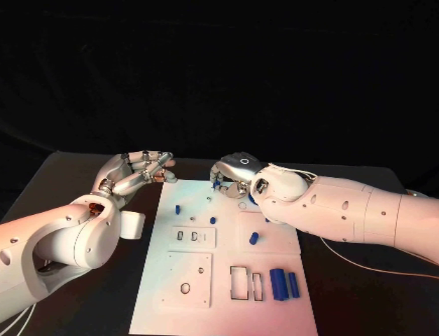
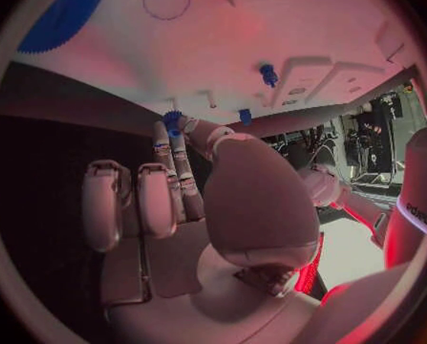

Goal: Assemble the parts on the task board

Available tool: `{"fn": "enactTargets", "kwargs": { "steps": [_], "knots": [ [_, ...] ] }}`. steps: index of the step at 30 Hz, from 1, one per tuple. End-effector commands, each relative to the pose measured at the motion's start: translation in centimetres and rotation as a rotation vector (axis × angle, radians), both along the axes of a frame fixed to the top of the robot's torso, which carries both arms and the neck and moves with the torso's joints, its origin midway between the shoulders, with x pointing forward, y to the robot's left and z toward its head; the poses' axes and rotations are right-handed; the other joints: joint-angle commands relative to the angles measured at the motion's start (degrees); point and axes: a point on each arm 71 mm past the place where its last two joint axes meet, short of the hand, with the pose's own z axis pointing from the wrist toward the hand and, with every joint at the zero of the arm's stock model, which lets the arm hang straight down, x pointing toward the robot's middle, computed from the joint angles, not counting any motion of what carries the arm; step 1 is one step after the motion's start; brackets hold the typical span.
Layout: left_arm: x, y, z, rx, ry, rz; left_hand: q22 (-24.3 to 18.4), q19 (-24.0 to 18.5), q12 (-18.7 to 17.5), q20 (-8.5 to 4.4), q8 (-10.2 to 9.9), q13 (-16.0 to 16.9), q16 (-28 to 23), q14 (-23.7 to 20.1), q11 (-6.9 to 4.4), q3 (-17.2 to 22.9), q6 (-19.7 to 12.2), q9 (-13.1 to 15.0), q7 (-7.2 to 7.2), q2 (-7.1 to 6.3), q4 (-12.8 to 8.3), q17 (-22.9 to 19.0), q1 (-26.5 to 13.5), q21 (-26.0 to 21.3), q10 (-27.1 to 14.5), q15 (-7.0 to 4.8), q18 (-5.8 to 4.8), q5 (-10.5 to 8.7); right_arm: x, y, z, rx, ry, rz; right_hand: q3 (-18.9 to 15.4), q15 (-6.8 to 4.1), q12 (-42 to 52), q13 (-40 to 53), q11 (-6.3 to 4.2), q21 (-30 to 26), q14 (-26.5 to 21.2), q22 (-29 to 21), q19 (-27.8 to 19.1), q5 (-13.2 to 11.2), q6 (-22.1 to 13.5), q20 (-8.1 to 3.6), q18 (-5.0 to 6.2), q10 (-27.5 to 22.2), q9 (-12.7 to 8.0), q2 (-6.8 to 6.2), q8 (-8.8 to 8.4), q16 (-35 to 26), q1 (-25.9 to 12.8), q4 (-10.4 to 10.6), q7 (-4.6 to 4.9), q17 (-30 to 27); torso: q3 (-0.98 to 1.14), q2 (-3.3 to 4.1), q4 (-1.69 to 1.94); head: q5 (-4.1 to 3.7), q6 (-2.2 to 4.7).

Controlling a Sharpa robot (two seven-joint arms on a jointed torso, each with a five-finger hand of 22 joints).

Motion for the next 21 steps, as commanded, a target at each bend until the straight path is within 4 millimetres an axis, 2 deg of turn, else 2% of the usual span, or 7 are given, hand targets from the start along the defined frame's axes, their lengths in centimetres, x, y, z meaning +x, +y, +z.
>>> {"fn": "enactTargets", "kwargs": {
  "steps": [1, 3, 7, 17, 21],
  "knots": [
    [-0.12, -0.25, 0.27, -0.007, -0.009, -0.02, 0.07, -0.2, -0.3, 0.02, -0.31, -0.05, 0.23, -0.49, 0.31, 0.24, -0.08, -0.07, 0.24, -0.48, 0.05, 0.05, -0.23, 0.19, -0.01, -0.08, 0.52, -0.21, 0.08, 0.14, -0.22, -0.019, 0.017, -0.008, 0.21, -0.25, -0.19, 0.02, -0.85, 0.18, 1.94, 2.52, 0.25, 0.37, -0.32, 0.0, -0.61, 0.68, 0.1, -0.3, 0.04, 0.18, -0.33, 0.06, 0.09, 0.07, -0.04, 0.2, 0.05, 0.1, 0.17],
    [-0.13, -0.28, 0.3, -0.007, -0.01, -0.021, 0.07, -0.2, -0.3, 0.02, -0.31, -0.05, 0.23, -0.49, 0.31, 0.24, -0.08, -0.07, 0.24, -0.48, 0.05, 0.05, -0.23, 0.19, -0.01, -0.08, 0.52, -0.21, 0.09, 0.25, -0.28, -0.02, 0.019, -0.007, 0.22, -0.24, -0.2, 0.01, -0.84, 0.16, 1.95, 2.5, 0.23, 0.37, -0.36, 0.0, -0.6, 0.65, 0.11, -0.32, 0.03, 0.19, -0.36, 0.06, 0.1, 0.07, -0.05, 0.21, 0.07, 0.18, -0.08],
    [-0.12, -0.28, 0.31, -0.007, -0.01, -0.021, 0.07, -0.2, -0.3, 0.02, -0.31, -0.05, 0.23, -0.49, 0.31, 0.24, -0.08, -0.07, 0.24, -0.48, 0.05, 0.05, -0.23, 0.19, -0.01, -0.08, 0.52, -0.21, 0.07, 0.5, -0.41, -0.022, 0.024, -0.003, 0.24, -0.22, -0.21, 0.0, -0.82, 0.12, 1.93, 2.44, 0.18, 0.38, -0.44, 0.02, -0.59, 0.6, 0.13, -0.37, -0.01, 0.16, -0.44, 0.07, 0.12, -0.03, -0.11, 0.29, 0.21, 0.05, -0.03],
    [-0.06, -0.29, 0.31, -0.007, -0.01, -0.021, 0.07, -0.2, -0.3, 0.02, -0.31, -0.05, 0.23, -0.49, 0.31, 0.24, -0.08, -0.07, 0.24, -0.48, 0.05, 0.05, -0.23, 0.19, -0.01, -0.08, 0.52, -0.21, 0.07, 0.81, -0.63, -0.024, 0.029, 0.001, 0.26, -0.19, -0.22, -0.01, -0.79, 0.08, 1.93, 2.38, 0.13, 0.37, -0.52, 0.04, -0.57, 0.54, 0.15, -0.43, -0.04, 0.19, -0.54, 0.1, 0.15, -0.01, -0.18, 0.28, 0.18, 0.09, 0.03],
    [-0.05, -0.32, 0.3, -0.007, -0.009, -0.022, 0.07, -0.2, -0.3, 0.02, -0.31, -0.05, 0.23, -0.49, 0.31, 0.24, -0.08, -0.07, 0.24, -0.48, 0.05, 0.05, -0.23, 0.19, -0.01, -0.08, 0.52, -0.21, 0.19, 0.9, -0.75, -0.029, 0.032, -0.001, 0.3, -0.15, -0.25, -0.03, -0.73, 0.07, 1.92, 2.37, 0.1, 0.34, -0.69, 0.07, -0.57, 0.41, 0.2, -0.54, -0.11, 0.2, -0.7, 0.13, 0.21, -0.05, -0.17, 0.3, 0.27, 0.04, -0.03]
  ]
}}
